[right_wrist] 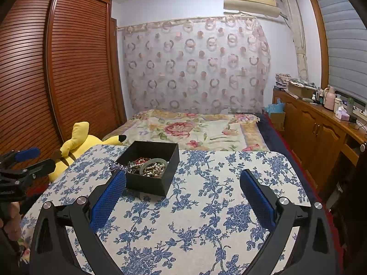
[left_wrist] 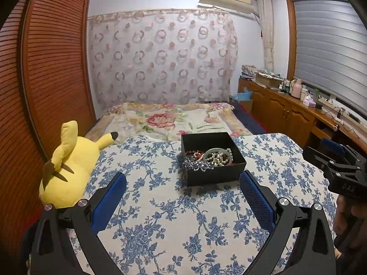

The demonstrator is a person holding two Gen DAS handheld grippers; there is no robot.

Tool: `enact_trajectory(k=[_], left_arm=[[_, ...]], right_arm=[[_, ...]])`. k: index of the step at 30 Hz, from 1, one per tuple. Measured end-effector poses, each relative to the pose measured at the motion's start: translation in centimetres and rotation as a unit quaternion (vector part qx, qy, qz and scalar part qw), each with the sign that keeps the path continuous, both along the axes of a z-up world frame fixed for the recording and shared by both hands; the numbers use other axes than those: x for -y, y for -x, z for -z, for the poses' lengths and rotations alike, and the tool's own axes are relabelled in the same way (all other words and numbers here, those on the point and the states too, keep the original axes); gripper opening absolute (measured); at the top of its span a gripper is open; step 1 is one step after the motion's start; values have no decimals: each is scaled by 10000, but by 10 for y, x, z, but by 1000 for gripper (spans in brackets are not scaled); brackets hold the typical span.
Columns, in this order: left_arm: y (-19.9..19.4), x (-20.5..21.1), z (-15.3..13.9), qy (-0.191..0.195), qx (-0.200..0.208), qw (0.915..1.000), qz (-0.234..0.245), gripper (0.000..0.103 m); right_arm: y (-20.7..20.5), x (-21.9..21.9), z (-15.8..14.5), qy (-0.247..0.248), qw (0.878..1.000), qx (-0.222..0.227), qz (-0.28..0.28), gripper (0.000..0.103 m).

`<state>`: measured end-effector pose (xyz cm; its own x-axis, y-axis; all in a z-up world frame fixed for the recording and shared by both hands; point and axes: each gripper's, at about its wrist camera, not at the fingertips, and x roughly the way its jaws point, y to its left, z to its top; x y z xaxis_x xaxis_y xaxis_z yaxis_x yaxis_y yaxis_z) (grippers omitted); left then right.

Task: Organize jewelry

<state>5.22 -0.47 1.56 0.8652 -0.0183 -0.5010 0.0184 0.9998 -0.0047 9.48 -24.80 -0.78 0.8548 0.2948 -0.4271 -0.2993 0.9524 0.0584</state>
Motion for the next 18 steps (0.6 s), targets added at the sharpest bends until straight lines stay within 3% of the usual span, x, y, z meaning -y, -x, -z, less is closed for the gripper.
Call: enact_trajectory(k=[18], left_arm=[[1, 0, 0, 8, -1, 10000, 6, 95]], right_arm=[[0, -1, 1, 2, 10000, 5, 2, 100]])
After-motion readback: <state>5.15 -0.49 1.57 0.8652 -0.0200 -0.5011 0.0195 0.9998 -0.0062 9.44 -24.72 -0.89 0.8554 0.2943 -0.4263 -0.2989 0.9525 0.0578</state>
